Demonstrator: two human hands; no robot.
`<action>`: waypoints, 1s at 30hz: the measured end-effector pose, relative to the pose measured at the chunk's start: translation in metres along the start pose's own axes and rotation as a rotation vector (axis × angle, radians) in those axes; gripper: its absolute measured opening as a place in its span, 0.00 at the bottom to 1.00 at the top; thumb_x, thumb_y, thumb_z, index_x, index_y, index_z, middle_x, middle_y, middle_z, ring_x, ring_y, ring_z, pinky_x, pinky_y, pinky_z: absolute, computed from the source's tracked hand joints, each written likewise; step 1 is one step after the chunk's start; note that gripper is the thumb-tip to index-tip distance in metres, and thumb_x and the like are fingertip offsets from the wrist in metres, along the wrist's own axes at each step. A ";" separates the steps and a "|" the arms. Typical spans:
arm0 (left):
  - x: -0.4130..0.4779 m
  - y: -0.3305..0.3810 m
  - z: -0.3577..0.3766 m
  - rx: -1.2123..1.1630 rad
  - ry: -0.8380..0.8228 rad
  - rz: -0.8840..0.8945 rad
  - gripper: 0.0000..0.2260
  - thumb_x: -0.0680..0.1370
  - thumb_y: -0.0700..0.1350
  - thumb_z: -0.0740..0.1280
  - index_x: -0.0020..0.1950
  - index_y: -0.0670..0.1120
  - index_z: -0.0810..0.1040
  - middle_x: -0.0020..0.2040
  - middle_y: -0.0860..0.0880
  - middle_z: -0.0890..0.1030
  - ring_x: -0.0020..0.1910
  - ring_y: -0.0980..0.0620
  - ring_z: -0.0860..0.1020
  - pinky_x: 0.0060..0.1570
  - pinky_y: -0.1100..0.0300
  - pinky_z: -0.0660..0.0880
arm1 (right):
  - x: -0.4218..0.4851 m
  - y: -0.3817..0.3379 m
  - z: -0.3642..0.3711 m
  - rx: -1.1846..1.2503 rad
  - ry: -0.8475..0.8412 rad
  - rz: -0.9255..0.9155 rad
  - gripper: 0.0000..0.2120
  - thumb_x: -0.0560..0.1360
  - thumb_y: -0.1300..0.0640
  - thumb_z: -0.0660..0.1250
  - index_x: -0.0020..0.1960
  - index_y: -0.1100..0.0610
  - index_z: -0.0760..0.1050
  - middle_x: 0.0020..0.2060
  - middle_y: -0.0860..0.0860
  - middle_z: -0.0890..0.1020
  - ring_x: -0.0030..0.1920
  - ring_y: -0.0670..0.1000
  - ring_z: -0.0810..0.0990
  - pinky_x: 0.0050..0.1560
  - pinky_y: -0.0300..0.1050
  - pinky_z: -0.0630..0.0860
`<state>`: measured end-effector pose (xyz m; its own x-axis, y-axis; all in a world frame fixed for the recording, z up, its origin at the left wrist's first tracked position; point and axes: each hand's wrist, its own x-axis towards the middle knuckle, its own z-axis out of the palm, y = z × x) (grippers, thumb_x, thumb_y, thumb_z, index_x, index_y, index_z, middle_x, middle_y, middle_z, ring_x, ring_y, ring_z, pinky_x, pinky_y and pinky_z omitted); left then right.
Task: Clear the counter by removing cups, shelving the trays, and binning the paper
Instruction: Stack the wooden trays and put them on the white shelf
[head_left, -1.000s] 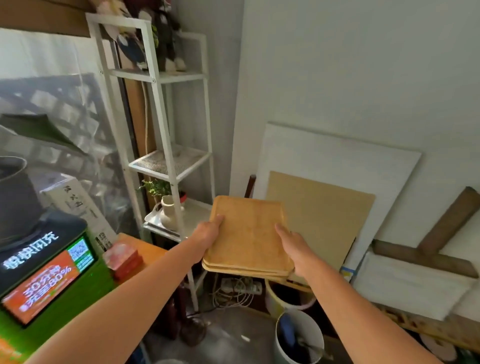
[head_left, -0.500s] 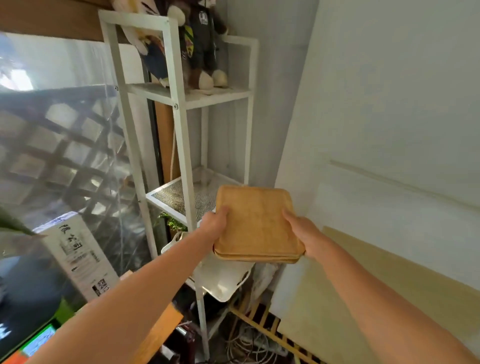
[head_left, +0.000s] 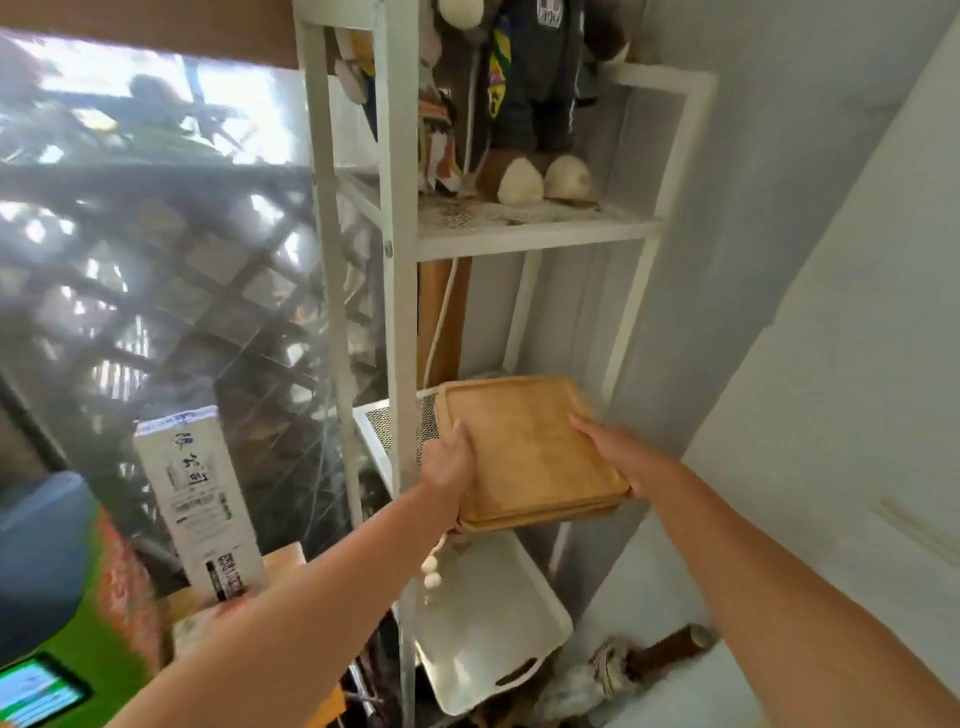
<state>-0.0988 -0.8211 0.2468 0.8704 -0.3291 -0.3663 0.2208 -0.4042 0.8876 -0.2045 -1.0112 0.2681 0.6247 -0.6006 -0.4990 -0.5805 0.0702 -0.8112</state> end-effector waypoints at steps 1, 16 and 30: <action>0.008 0.003 0.002 -0.025 0.031 -0.025 0.30 0.83 0.58 0.54 0.73 0.35 0.67 0.69 0.35 0.72 0.67 0.36 0.71 0.67 0.48 0.67 | 0.015 -0.006 0.000 -0.018 -0.023 -0.006 0.36 0.74 0.34 0.67 0.72 0.58 0.70 0.62 0.58 0.80 0.61 0.60 0.79 0.67 0.59 0.74; 0.075 -0.002 0.021 0.035 0.294 -0.224 0.19 0.84 0.49 0.55 0.62 0.36 0.74 0.53 0.41 0.78 0.49 0.44 0.78 0.45 0.53 0.76 | 0.147 -0.029 0.039 -0.158 -0.234 0.005 0.20 0.78 0.38 0.64 0.57 0.54 0.72 0.47 0.54 0.81 0.51 0.58 0.81 0.59 0.55 0.78; 0.063 -0.007 0.021 0.251 0.451 -0.203 0.19 0.85 0.49 0.53 0.63 0.36 0.74 0.63 0.38 0.73 0.62 0.42 0.72 0.59 0.54 0.69 | 0.157 -0.026 0.052 -0.165 -0.252 -0.032 0.20 0.82 0.47 0.60 0.62 0.62 0.75 0.50 0.59 0.84 0.50 0.59 0.84 0.54 0.57 0.81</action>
<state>-0.0548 -0.8567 0.2117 0.9355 0.1526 -0.3186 0.3404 -0.6303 0.6977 -0.0642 -1.0664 0.1947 0.7418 -0.3820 -0.5512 -0.6229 -0.0882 -0.7773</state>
